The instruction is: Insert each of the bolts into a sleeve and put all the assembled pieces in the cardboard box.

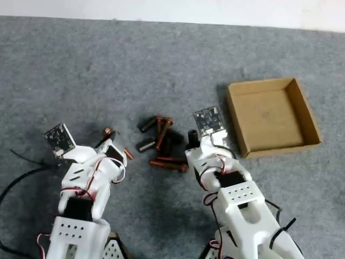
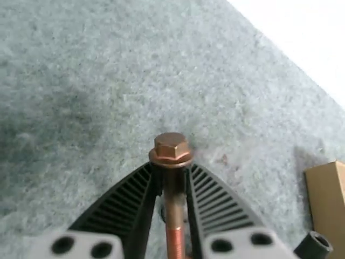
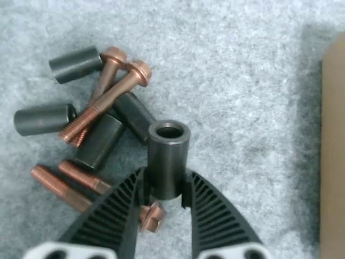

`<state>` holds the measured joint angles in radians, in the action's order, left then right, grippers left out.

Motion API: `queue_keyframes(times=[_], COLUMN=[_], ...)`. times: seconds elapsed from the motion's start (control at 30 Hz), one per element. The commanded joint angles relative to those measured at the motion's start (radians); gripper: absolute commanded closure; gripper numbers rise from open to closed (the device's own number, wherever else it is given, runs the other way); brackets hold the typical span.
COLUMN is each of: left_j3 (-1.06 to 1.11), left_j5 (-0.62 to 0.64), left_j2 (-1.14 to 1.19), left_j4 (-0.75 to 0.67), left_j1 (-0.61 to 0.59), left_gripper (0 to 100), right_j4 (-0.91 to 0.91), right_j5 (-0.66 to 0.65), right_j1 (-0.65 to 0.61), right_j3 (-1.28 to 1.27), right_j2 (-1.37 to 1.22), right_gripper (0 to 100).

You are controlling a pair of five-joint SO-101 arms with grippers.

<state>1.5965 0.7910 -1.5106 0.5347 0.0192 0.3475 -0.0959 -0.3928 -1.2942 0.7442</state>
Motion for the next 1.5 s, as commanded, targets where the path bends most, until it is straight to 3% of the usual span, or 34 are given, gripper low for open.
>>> queue_keyframes(times=[0.0,0.4,0.7,1.1,1.23,1.37,1.47], left_j3=[0.012,0.099,0.097,0.099,0.096,0.077,0.070], left_j5=[0.002,0.002,0.002,0.003,0.005,0.005,0.008], left_j2=[-0.084,-0.317,-0.318,-0.318,-0.318,-0.318,-0.318], left_j4=[-0.021,-0.017,-0.017,-0.020,-0.021,-0.021,-0.021], left_j1=[-0.015,-0.039,-0.059,-0.053,-0.036,-0.024,-0.019], left_gripper=[100,100,100,100,100,100,100], right_j4=[-0.036,-0.036,-0.036,-0.035,-0.030,-0.028,-0.028], right_j5=[-0.011,-0.011,-0.011,-0.011,-0.025,-0.192,-0.219], right_j1=[0.002,-0.058,-0.059,-0.062,-0.156,-0.288,-0.344], right_j3=[0.008,0.007,0.007,-0.260,-0.346,-0.429,-0.487], right_j2=[0.033,0.035,0.042,0.573,0.704,0.809,0.881], right_gripper=[99.4,99.4,99.4,99.4,99.4,99.4,99.4])
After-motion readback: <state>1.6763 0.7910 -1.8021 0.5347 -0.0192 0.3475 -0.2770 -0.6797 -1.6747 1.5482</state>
